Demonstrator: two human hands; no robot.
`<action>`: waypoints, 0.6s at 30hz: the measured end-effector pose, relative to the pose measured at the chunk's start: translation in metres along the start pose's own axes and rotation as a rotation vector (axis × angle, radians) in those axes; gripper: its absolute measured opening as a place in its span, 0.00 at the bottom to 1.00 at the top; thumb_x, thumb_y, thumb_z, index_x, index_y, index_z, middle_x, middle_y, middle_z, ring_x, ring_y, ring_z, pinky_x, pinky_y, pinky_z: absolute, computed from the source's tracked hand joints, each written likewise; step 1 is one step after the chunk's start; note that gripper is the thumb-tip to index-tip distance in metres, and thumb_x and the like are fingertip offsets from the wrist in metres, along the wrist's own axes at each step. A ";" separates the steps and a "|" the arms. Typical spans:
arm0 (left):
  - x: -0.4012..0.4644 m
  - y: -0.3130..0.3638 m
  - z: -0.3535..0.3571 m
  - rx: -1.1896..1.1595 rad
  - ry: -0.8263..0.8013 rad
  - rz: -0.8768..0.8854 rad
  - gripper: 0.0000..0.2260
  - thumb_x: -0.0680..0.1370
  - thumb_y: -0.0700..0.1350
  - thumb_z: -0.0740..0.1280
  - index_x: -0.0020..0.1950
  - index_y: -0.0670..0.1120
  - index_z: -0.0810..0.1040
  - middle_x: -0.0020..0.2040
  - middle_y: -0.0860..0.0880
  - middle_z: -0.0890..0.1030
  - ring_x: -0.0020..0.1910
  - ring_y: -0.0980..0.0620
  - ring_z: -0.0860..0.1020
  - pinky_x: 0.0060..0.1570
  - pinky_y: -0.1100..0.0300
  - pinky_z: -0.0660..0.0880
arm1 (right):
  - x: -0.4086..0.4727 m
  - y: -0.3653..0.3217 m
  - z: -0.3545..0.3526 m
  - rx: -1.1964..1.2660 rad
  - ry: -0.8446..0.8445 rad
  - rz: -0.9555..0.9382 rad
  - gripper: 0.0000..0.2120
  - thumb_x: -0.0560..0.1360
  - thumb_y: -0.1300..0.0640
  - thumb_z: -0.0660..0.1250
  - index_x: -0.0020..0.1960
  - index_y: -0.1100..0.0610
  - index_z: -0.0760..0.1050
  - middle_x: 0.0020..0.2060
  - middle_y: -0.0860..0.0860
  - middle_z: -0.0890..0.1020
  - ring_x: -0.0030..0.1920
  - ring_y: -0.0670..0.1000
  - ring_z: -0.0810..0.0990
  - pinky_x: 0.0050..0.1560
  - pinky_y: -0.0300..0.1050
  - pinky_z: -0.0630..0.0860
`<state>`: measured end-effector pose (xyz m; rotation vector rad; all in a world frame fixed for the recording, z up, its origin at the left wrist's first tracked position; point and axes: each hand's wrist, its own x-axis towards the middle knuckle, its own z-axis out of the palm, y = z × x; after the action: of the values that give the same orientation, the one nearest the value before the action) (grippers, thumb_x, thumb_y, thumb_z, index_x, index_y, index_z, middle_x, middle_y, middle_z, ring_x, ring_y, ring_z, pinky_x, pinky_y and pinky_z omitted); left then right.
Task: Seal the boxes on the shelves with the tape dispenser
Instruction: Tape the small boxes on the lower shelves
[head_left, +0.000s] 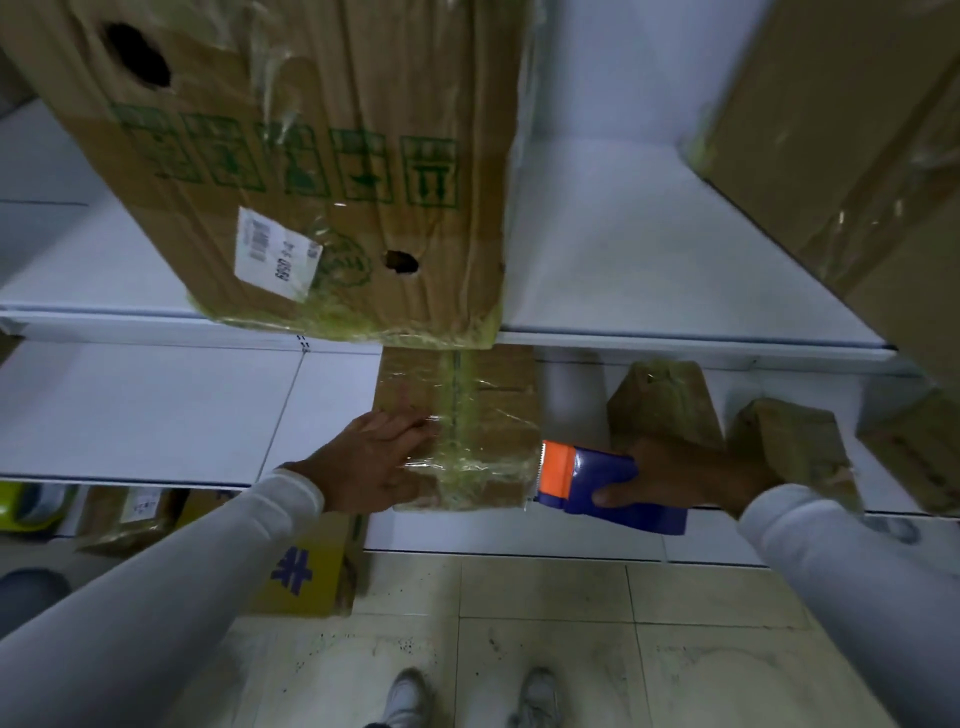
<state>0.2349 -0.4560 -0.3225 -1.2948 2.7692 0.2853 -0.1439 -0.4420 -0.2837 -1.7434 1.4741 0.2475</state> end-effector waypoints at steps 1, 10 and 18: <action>0.005 0.007 -0.005 0.040 0.044 -0.016 0.33 0.76 0.65 0.57 0.74 0.45 0.65 0.72 0.45 0.67 0.71 0.44 0.64 0.69 0.52 0.62 | 0.000 0.000 0.000 0.015 0.002 -0.027 0.31 0.71 0.42 0.75 0.68 0.54 0.69 0.60 0.51 0.80 0.58 0.53 0.79 0.63 0.53 0.77; 0.073 0.089 0.022 0.074 0.071 0.061 0.29 0.81 0.57 0.44 0.77 0.42 0.56 0.77 0.43 0.56 0.76 0.46 0.56 0.75 0.50 0.52 | 0.004 0.000 0.014 -0.029 -0.028 0.013 0.28 0.71 0.38 0.72 0.63 0.55 0.74 0.52 0.51 0.83 0.52 0.52 0.82 0.56 0.48 0.80; 0.073 0.088 0.022 0.116 0.155 0.109 0.24 0.80 0.52 0.51 0.70 0.40 0.71 0.70 0.42 0.71 0.69 0.45 0.70 0.66 0.45 0.69 | -0.031 0.029 -0.002 0.072 -0.057 -0.011 0.26 0.72 0.36 0.70 0.61 0.52 0.75 0.51 0.50 0.85 0.50 0.50 0.84 0.55 0.52 0.82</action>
<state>0.1205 -0.4519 -0.3424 -1.1900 2.9396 0.0297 -0.1791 -0.4202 -0.2768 -1.6730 1.4153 0.2335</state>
